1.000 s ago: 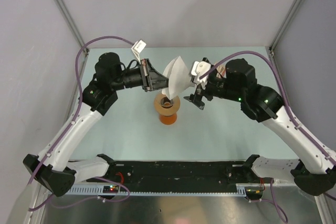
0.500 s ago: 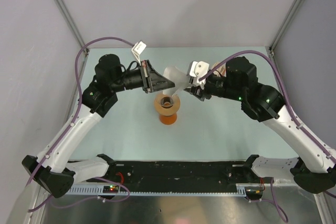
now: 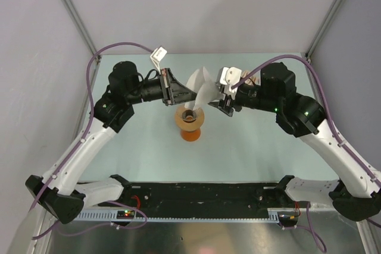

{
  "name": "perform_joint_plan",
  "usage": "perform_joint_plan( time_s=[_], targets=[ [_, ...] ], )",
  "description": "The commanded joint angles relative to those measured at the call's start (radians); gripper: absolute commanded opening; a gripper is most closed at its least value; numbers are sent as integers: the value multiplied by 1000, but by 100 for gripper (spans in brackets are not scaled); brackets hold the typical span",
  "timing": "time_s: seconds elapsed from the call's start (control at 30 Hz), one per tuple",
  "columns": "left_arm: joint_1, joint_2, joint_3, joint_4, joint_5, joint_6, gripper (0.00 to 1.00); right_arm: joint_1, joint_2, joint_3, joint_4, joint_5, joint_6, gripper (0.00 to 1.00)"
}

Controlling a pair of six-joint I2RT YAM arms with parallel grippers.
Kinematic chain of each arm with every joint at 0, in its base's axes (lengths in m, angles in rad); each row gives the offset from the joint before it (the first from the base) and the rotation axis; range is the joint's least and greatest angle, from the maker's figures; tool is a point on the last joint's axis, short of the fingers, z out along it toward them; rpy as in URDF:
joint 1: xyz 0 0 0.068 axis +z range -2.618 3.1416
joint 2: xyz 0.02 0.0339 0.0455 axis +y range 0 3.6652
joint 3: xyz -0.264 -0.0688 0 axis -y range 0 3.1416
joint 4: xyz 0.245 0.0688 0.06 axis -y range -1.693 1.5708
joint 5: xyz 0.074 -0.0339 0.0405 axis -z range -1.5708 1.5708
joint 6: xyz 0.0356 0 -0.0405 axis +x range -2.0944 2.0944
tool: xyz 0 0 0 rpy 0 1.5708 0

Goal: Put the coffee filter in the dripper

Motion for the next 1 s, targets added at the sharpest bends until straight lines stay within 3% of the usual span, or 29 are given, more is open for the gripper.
perform_joint_plan(
  time_s=[0.0,0.07,0.17,0.37,0.63,0.83,0.97],
  targets=[
    [14,21,-27,145,50,-167,0,36,-49,-27,108,43,-49,65],
    [30,31,-60,237,68,-264,0,70,-64,-60,135,91,-107,72],
    [35,40,-61,282,74,-297,0,111,-65,-79,154,173,-174,77],
    [34,39,-67,289,76,-294,0,140,-51,-82,166,264,-250,72],
    [46,41,-73,292,77,-306,0,149,-43,-82,141,344,-306,96],
    [48,53,-76,305,80,-330,0,148,-38,-85,158,346,-330,95],
    [47,56,-77,308,80,-340,0,159,-25,-83,185,360,-358,83]
  ],
)
